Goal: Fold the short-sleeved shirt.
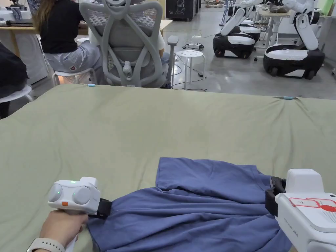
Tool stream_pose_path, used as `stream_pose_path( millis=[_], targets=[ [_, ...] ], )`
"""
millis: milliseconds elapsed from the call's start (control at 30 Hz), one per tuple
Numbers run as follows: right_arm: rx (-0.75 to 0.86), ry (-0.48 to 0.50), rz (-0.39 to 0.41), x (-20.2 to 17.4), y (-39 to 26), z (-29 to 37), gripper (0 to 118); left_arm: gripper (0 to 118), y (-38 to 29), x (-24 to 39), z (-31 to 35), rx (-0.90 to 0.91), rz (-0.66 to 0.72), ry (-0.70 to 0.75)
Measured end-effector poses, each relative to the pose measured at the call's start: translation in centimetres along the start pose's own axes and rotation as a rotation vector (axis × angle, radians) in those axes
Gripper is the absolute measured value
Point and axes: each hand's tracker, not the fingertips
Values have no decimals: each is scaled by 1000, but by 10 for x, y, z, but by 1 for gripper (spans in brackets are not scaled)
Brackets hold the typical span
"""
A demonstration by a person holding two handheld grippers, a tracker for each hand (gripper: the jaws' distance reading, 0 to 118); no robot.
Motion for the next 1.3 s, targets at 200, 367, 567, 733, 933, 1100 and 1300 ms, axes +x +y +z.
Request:
stream_pose_path(
  millis=[200,367,567,733,933,1100,1300],
  targets=[
    [-23,-31,-27,16,-6,-2,0,1,1,15,36,74,-103,26],
    [-51,-82,-18,54,-12,-10,0,1,3,6,97,239,-2,-107],
    [-120,-164,-4,126,-28,-45,0,1,-1,17,128,313,-69,-118],
    [-259,-186,24,175,-43,-106,0,1,0,23,122,318,-75,-117],
    [-282,-101,13,189,-45,-161,37,1,5,24,110,287,-67,-105],
    [-345,-68,11,183,-59,-194,114,1,7,25,104,267,-67,-97],
    [-437,-9,13,168,-95,-205,81,1,7,25,99,255,-66,-106]
  ],
)
